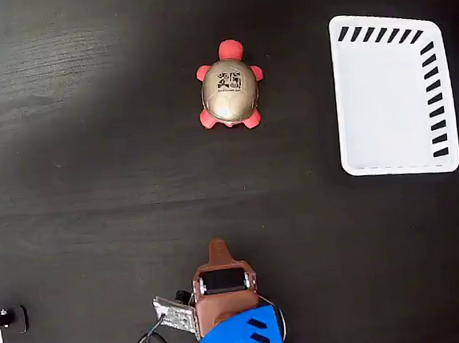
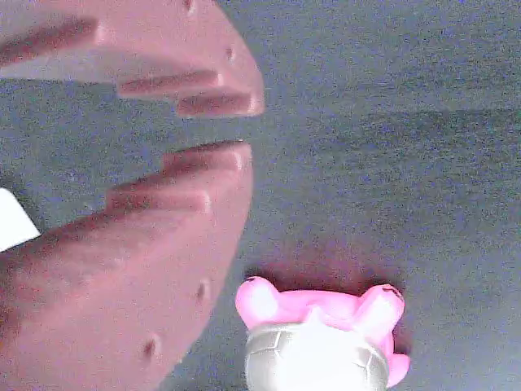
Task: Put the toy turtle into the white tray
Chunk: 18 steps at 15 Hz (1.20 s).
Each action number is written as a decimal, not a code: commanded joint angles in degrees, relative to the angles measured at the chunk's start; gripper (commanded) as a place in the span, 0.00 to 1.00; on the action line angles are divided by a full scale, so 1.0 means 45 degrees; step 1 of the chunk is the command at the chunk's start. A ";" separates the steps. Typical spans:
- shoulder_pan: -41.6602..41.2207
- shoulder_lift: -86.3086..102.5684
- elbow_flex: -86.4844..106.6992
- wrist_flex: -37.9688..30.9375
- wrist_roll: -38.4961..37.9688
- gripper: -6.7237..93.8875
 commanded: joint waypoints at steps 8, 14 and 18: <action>-0.0195 0.0078 -0.0254 0.0156 0.0098 0.07; 0.0020 -0.5996 -0.2988 -0.2246 0.1680 0.07; -0.0176 -1.0957 -0.6895 -0.2344 0.3281 0.07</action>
